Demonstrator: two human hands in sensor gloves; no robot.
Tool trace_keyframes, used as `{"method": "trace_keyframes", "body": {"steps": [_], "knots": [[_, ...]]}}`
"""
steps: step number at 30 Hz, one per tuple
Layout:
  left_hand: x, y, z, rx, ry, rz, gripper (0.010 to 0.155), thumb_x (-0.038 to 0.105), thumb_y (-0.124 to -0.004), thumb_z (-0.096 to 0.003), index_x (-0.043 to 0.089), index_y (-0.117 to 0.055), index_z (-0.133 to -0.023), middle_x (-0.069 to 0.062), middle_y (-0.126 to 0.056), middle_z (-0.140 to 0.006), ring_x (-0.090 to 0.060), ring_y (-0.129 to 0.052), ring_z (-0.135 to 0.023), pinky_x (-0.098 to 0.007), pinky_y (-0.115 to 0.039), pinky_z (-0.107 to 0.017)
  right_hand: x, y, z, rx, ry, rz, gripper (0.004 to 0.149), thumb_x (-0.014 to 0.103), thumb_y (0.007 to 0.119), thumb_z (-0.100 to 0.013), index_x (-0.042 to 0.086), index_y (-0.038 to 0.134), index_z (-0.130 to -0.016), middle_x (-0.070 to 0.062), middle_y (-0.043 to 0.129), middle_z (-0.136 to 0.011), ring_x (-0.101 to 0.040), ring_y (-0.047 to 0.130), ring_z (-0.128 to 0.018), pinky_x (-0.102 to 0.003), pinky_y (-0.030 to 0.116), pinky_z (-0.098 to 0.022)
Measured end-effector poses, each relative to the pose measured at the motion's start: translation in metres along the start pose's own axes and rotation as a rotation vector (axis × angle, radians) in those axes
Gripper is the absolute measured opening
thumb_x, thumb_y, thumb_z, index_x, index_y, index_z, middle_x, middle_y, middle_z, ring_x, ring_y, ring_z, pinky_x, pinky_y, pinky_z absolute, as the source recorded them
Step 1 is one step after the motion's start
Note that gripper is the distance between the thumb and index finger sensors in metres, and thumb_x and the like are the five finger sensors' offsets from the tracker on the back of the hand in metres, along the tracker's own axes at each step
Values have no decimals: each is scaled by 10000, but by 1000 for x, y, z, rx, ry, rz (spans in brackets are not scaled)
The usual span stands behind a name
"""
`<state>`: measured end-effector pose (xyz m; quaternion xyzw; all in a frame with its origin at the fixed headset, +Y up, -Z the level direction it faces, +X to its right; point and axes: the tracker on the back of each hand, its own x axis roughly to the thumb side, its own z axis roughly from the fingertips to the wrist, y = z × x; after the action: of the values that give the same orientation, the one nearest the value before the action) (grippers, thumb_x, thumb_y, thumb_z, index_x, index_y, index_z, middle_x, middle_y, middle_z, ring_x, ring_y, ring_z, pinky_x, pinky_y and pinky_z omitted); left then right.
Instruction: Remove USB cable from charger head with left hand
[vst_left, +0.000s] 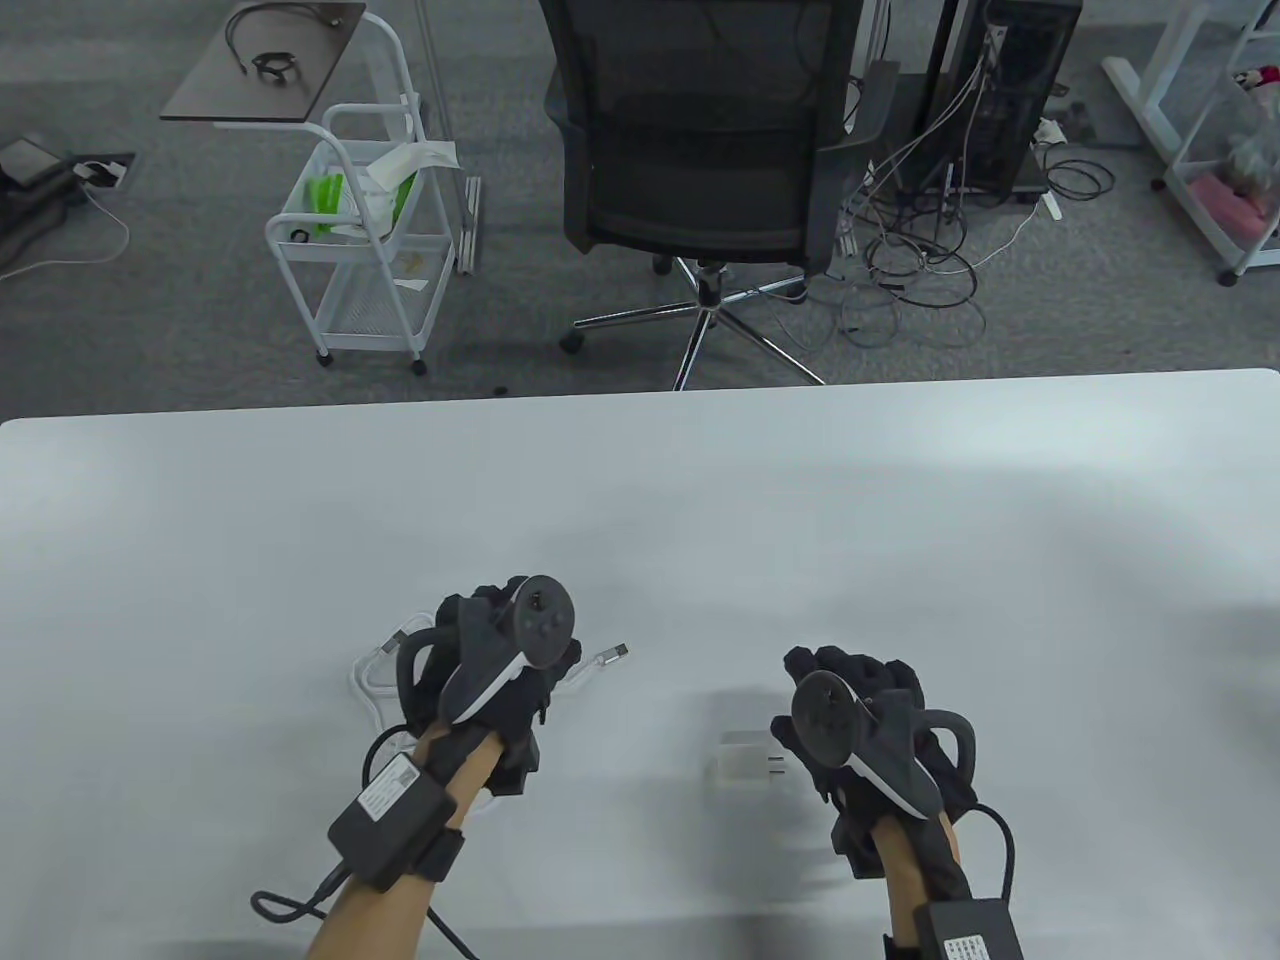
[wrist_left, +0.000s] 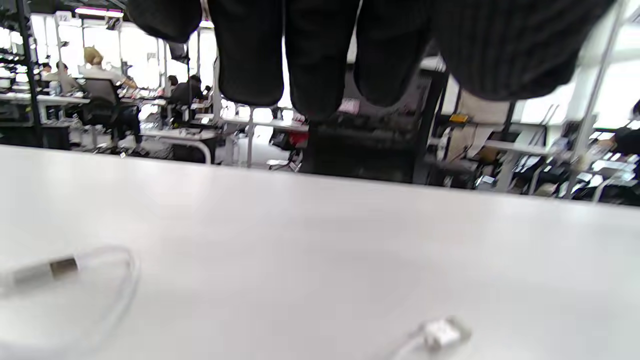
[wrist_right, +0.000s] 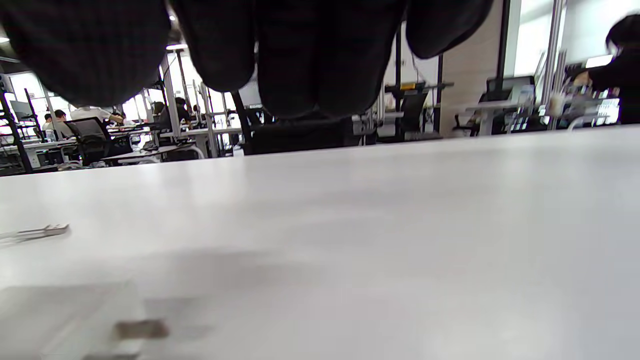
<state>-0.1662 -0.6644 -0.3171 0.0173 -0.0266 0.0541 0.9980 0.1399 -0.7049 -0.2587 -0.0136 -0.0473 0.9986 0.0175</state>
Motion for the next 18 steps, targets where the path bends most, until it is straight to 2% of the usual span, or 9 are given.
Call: {"method": "trace_keyframes", "body": {"steps": [4,9,10,13,18], "knots": [[-20,15,37,127,-68,13,720,549,-783,-266,386,-734,-965,25,-770,-1113,-310,-768,-1052,-590,-512,-796,-2,-7,2,-87,16,97,684,575,794,-292,379,659,-933,48,761,-1033,-253,806,-979,-585,570,-736],[-34,2,70,226,-91,-38,749,578,-772,-263,420,-684,-990,46,-719,-1147,-296,-734,-1084,-592,-505,-802,-8,-14,4,-185,49,128,695,579,786,-297,386,626,-946,49,721,-1056,-260,773,-1000,-591,548,-742],[-37,-3,73,223,-90,-33,756,588,-769,-260,423,-681,-993,53,-725,-1146,-295,-746,-1079,-594,-516,-796,-9,-14,4,-207,54,143,698,580,784,-298,388,619,-948,51,713,-1060,-261,765,-1005,-592,544,-743],[-43,-14,74,117,-75,-6,765,582,-766,-269,426,-645,-1007,44,-671,-1166,-304,-693,-1101,-602,-471,-807,-11,-15,5,-231,61,178,703,583,780,-300,395,603,-954,56,688,-1074,-265,746,-1016,-593,534,-746],[-48,-18,72,109,-57,-26,757,581,-768,-265,427,-666,-999,48,-682,-1163,-309,-696,-1100,-605,-464,-808,-13,-12,3,-214,78,181,707,584,779,-301,402,592,-958,56,672,-1085,-269,734,-1026,-597,526,-748]]}}
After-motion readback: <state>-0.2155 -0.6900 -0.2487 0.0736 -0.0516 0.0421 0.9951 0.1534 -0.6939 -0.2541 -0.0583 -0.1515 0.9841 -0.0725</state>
